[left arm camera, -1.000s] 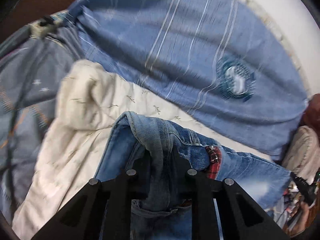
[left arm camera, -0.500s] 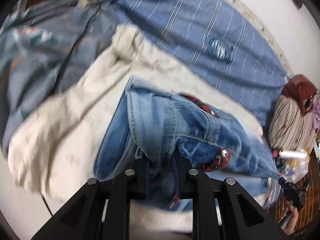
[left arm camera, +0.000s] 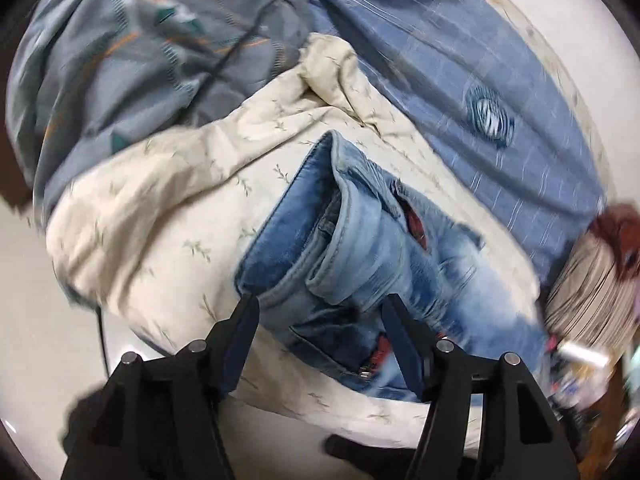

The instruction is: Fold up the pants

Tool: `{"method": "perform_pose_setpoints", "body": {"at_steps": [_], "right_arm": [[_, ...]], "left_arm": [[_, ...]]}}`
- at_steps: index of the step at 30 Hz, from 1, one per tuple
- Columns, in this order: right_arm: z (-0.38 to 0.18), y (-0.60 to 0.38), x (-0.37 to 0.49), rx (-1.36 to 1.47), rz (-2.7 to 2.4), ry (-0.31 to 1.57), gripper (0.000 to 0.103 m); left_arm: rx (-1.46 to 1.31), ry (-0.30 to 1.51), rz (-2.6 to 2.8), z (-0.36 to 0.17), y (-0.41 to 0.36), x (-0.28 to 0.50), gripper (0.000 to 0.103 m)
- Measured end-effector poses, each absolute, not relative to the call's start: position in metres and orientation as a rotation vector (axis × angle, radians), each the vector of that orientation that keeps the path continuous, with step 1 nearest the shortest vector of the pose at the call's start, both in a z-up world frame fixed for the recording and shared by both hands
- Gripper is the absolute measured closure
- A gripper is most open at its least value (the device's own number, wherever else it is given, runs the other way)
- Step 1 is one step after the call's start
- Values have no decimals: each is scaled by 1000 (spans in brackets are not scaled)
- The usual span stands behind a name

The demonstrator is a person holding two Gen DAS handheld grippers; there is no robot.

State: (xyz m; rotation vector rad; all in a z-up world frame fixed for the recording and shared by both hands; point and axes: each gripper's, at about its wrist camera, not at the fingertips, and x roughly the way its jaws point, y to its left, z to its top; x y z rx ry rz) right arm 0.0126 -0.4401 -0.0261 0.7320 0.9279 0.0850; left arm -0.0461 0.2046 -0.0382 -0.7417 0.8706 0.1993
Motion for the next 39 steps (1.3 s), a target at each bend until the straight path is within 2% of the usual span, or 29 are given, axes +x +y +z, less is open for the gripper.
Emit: {"method": "perform_pose_setpoints", "body": {"at_steps": [3, 5, 11, 16, 17, 18, 19, 20, 23, 25, 27, 28, 30, 32, 34, 35, 37, 39], "right_arm": [[-36, -423, 23, 747, 126, 959, 32], [-43, -416, 28, 761, 139, 973, 32], [-57, -405, 36, 768, 143, 1002, 32], [-56, -406, 39, 764, 142, 1006, 32], [-54, -408, 38, 760, 138, 1004, 32], [-52, -408, 40, 750, 141, 1000, 32], [-50, -407, 42, 741, 145, 998, 32], [-50, -407, 44, 732, 143, 1001, 32], [-55, -409, 50, 704, 120, 1034, 32], [-63, -411, 54, 685, 113, 1070, 32], [-64, -413, 55, 681, 113, 1074, 32], [-62, -412, 56, 674, 107, 1080, 32], [-51, -407, 57, 632, 87, 1077, 32], [-32, -400, 54, 567, 67, 1040, 32], [-13, -386, 55, 526, 98, 999, 32], [-3, -377, 57, 500, 130, 983, 32], [18, -340, 66, 425, 239, 947, 32], [32, -298, 80, 356, 356, 927, 32]], "left_arm": [[-828, 816, 266, -39, 210, -65, 35], [-877, 813, 299, -44, 212, -73, 29], [-916, 916, 236, -69, 189, -51, 29], [-932, 908, 263, -71, 184, -28, 29], [-936, 904, 265, -70, 185, -26, 37], [-906, 887, 266, -65, 184, -24, 52], [-824, 884, 280, -56, 180, -22, 87], [-783, 863, 299, -49, 178, -23, 91], [-668, 803, 361, -33, 167, -39, 94], [-653, 857, 382, -46, 166, -45, 94], [-727, 1003, 413, -82, 176, -43, 89], [-741, 1077, 404, -96, 178, -40, 82], [-807, 1156, 393, -112, 185, -47, 81], [-783, 1121, 397, -99, 189, -58, 68], [-729, 1020, 430, -70, 192, -77, 60], [-703, 969, 433, -57, 192, -84, 50], [-617, 827, 450, -24, 187, -93, 41], [-499, 725, 401, 0, 174, -82, 38]]}}
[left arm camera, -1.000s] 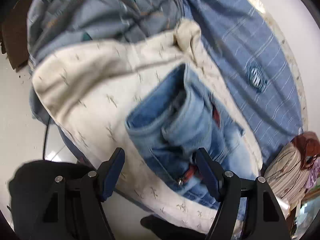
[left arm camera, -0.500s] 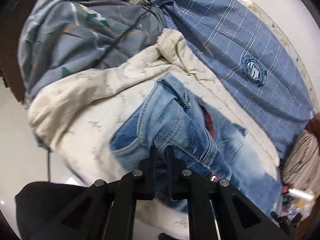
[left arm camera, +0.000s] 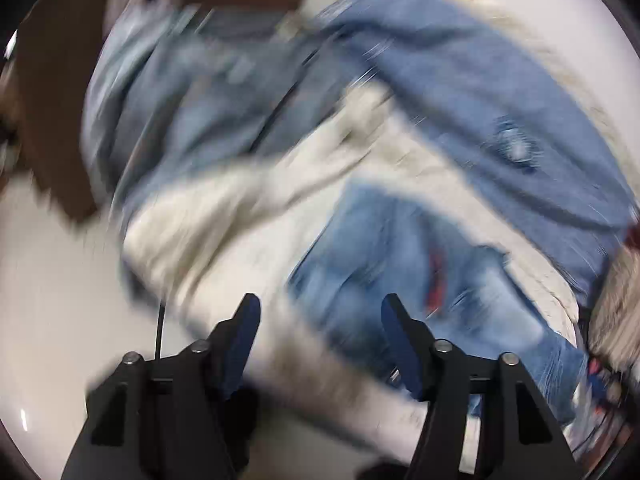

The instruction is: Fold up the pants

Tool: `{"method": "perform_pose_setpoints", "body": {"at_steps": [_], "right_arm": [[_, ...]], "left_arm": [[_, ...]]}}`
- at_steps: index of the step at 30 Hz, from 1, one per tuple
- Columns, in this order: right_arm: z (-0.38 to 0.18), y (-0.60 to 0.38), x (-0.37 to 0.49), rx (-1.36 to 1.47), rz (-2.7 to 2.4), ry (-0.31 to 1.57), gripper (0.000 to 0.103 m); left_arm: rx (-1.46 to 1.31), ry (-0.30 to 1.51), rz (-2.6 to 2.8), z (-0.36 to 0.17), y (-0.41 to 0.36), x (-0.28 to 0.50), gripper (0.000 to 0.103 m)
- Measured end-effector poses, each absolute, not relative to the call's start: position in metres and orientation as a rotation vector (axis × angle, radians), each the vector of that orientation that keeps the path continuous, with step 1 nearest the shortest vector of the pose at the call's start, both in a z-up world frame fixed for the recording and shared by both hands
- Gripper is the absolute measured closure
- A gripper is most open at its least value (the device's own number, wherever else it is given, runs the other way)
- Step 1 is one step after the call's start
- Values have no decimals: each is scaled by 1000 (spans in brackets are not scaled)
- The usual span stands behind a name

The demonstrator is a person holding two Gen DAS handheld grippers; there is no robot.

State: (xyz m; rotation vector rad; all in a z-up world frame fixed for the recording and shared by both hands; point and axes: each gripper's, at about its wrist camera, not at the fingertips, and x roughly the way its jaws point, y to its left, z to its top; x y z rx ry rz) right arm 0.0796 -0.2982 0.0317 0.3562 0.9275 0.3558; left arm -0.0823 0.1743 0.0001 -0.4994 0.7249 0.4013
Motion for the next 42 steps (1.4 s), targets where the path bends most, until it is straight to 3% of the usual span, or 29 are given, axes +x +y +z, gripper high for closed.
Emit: {"method": "perform_pose_setpoints", "body": {"at_steps": [4, 9, 10, 14, 19, 22, 28, 29, 33, 38, 42], "right_arm": [[43, -198, 122, 230, 601, 971, 32], [38, -99, 171, 31, 720, 1059, 32], [32, -86, 177, -4, 723, 1087, 32], [-4, -39, 205, -200, 686, 1199, 34], [-34, -26, 209, -311, 671, 1278, 87], [-25, -25, 211, -340, 647, 1215, 89], [-43, -7, 212, -415, 582, 1136, 88], [-45, -9, 212, -404, 578, 1124, 85], [-37, -23, 213, -364, 537, 1079, 50], [9, -60, 199, -191, 535, 974, 48], [30, -82, 167, 33, 730, 994, 40]], "left_arm": [[-316, 727, 283, 2, 151, -26, 37], [-298, 984, 295, -74, 163, 8, 35], [-308, 957, 296, -76, 165, 3, 31], [-276, 906, 275, -75, 156, -3, 30], [-282, 896, 249, -80, 160, -1, 29], [-276, 890, 239, -79, 161, -2, 29], [-255, 890, 239, -78, 157, -3, 28], [-255, 895, 242, -78, 156, -3, 28], [-310, 909, 246, -62, 158, -8, 28], [-290, 799, 224, -41, 151, -21, 26], [-239, 966, 246, -78, 148, -5, 24]]}}
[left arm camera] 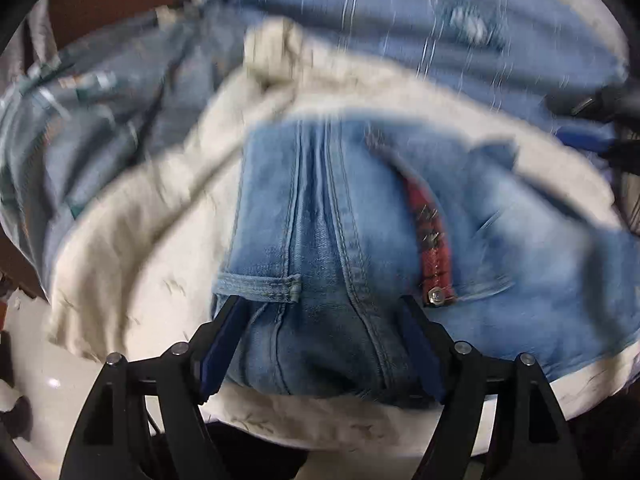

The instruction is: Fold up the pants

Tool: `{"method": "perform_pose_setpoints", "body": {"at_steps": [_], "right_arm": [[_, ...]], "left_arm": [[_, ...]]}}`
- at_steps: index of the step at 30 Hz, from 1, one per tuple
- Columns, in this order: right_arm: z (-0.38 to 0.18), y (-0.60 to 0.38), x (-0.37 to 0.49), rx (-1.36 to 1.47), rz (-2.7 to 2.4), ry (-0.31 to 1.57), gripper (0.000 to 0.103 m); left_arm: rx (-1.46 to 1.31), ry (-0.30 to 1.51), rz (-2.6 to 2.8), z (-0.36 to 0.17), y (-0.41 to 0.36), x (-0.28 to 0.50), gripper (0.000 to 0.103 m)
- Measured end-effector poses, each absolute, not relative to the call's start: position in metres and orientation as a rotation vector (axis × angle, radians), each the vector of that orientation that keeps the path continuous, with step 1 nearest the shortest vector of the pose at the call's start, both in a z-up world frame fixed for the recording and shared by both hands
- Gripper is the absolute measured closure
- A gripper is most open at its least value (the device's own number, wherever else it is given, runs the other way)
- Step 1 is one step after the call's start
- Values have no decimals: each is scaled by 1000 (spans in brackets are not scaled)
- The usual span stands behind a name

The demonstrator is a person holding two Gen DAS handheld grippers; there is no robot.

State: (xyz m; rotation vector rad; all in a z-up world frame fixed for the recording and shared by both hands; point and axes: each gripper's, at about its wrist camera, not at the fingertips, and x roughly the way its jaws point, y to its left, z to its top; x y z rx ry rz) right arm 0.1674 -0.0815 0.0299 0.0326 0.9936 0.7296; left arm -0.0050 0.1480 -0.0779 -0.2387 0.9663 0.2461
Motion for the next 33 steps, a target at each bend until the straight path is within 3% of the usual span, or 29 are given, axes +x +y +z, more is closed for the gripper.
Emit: {"method": "perform_pose_setpoints", "body": {"at_steps": [1, 5, 11, 15, 18, 21, 29, 31, 33], "right_arm": [[23, -81, 164, 62, 767, 1032, 38], [-56, -69, 174, 23, 681, 1305, 38], [-14, -70, 155, 15, 710, 1136, 39], [7, -95, 132, 112, 749, 1064, 39], [-12, -110, 125, 187, 790, 1101, 33], [-65, -113, 141, 172, 684, 1246, 33], [-14, -130, 122, 228, 743, 1086, 32], [-28, -135, 120, 228, 702, 1115, 24], [-61, -137, 129, 216, 659, 1222, 24]], "left_arm": [[-217, 949, 253, -80, 147, -5, 20], [-206, 958, 260, -78, 146, -2, 19], [-249, 935, 242, -66, 152, -5, 20], [-289, 810, 213, -35, 153, -19, 20], [-254, 825, 198, -41, 147, -12, 19], [-177, 987, 242, -85, 143, 8, 16], [-218, 928, 257, -58, 145, -4, 13], [-234, 927, 261, -56, 145, -6, 13], [-243, 941, 252, -56, 139, -11, 13]]}}
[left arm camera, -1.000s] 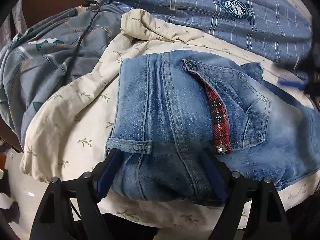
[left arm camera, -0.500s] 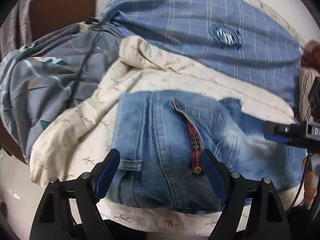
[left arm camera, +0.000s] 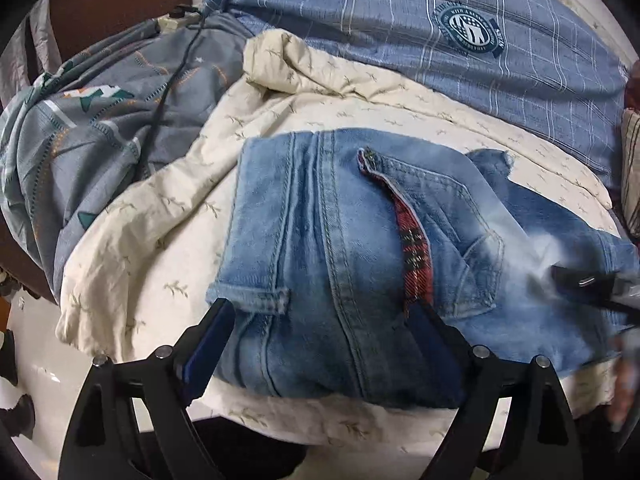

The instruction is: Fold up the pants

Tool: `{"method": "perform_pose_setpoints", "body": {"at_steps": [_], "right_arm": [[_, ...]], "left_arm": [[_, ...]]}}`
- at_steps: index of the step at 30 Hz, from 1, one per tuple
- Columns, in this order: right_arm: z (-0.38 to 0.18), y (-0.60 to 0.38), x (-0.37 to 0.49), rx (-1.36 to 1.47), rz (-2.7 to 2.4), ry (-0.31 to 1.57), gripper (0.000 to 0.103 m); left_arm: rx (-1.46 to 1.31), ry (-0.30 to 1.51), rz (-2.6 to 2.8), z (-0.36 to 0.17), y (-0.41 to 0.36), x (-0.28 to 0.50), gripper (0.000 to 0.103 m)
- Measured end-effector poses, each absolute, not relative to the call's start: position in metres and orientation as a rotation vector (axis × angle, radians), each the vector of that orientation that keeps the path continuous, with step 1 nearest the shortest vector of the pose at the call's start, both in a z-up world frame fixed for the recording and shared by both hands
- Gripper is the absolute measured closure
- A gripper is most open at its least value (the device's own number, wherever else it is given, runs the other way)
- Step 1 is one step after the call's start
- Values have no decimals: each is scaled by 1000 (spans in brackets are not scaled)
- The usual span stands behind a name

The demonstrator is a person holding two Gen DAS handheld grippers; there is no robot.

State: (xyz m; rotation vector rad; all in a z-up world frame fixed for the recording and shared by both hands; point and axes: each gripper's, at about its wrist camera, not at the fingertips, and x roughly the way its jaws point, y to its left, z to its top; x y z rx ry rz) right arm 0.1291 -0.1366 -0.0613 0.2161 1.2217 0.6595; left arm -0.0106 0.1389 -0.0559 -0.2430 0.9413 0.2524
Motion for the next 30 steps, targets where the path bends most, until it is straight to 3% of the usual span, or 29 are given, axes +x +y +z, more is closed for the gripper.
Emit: {"method": "perform_pose_setpoints", "body": {"at_steps": [9, 16, 23, 28, 30], "right_arm": [[-6, -178, 102, 331, 680, 1017, 24], [-69, -234, 116, 440, 531, 1163, 24], [-34, -266, 99, 513, 556, 1024, 24], [-72, -307, 110, 576, 386, 1104, 23], [-67, -313, 107, 619, 404, 1068, 23]], "left_arm": [[-241, 858, 239, -28, 131, -28, 13], [-293, 856, 219, -37, 133, -33, 13], [-298, 867, 196, -43, 125, -25, 13], [-285, 959, 224, -72, 125, -5, 12], [-207, 958, 234, -78, 118, -1, 6]]}}
